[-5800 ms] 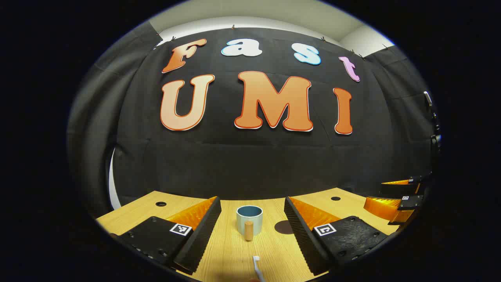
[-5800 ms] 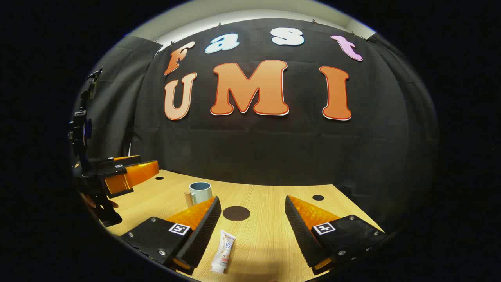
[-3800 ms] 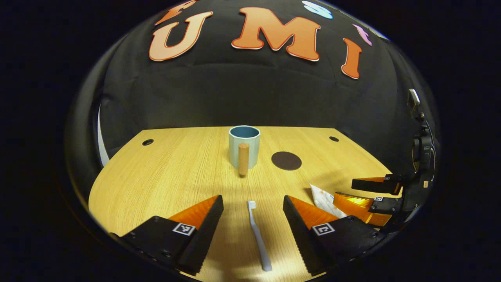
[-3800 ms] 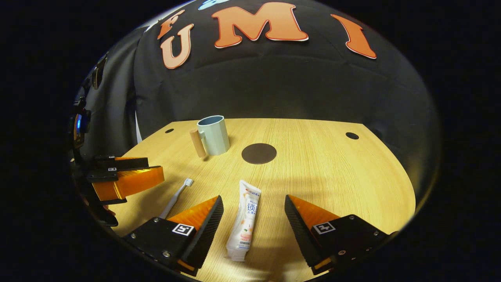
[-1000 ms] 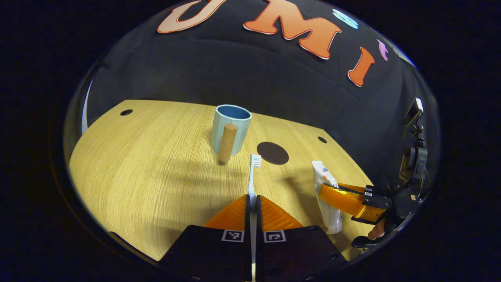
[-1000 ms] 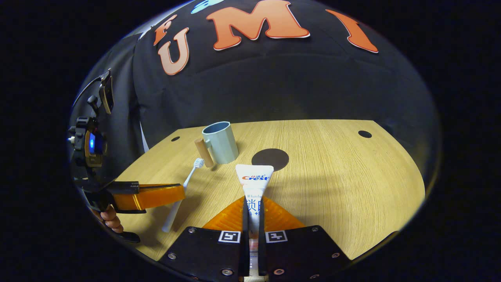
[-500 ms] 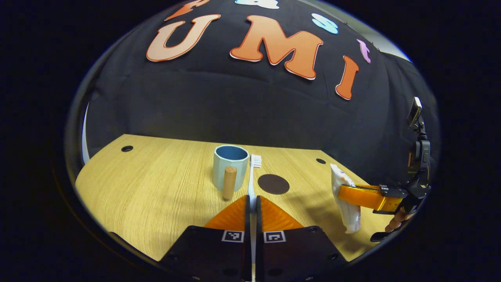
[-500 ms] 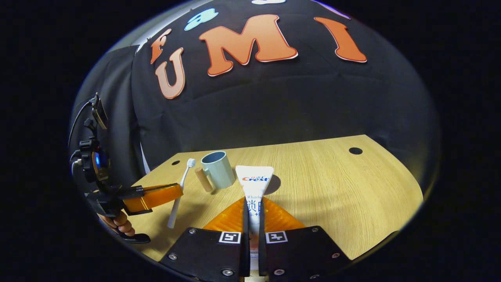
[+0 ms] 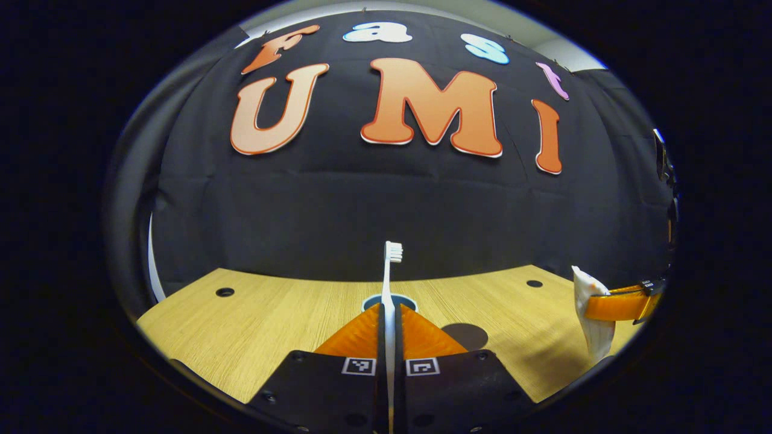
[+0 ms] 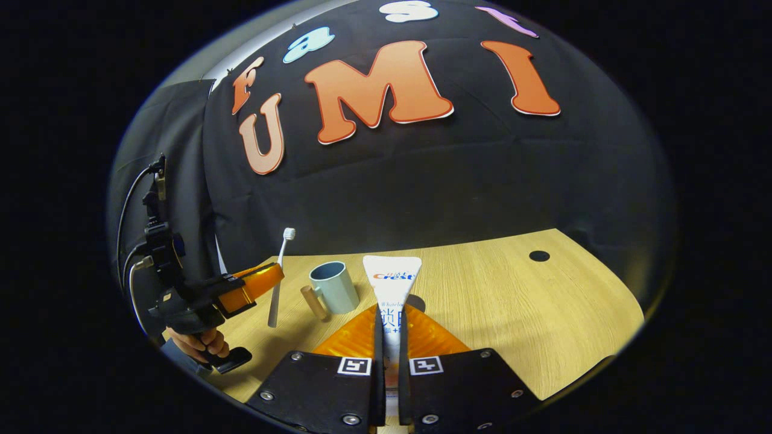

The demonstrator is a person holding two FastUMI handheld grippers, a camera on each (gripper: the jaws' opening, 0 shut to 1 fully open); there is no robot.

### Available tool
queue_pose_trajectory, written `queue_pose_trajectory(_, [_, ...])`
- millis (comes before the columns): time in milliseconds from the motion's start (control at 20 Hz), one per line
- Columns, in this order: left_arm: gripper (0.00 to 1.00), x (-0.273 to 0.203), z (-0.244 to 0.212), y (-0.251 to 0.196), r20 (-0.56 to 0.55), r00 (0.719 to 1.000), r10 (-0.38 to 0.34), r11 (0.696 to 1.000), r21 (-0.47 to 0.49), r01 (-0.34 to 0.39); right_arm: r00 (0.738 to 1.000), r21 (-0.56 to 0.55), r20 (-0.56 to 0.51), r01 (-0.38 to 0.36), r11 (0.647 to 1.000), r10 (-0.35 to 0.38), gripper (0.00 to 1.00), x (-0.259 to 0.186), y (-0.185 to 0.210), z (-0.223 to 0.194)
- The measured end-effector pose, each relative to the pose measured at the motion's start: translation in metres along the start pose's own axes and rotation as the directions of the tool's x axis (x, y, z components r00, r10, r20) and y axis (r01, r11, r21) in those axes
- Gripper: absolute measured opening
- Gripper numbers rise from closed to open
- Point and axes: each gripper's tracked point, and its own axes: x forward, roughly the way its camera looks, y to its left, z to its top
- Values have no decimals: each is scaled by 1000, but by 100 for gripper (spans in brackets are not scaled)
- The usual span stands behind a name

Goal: Put the toothbrush and toothpaste on the desktop into the cup, then pick up the cup and place it on the coaster on the desktop.

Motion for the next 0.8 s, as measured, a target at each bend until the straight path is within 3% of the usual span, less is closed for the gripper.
queue_pose_trajectory(150, [4,18,23,11,76,997,24,999,-24,-22,1000,-9,16,22,1000,-22,9,3,-7,8])
queue_pose_trajectory(800, [4,97,63,22,199,979,-41,996,-72,56,996,-14,45,80,997,-79,9,7,-36,22])
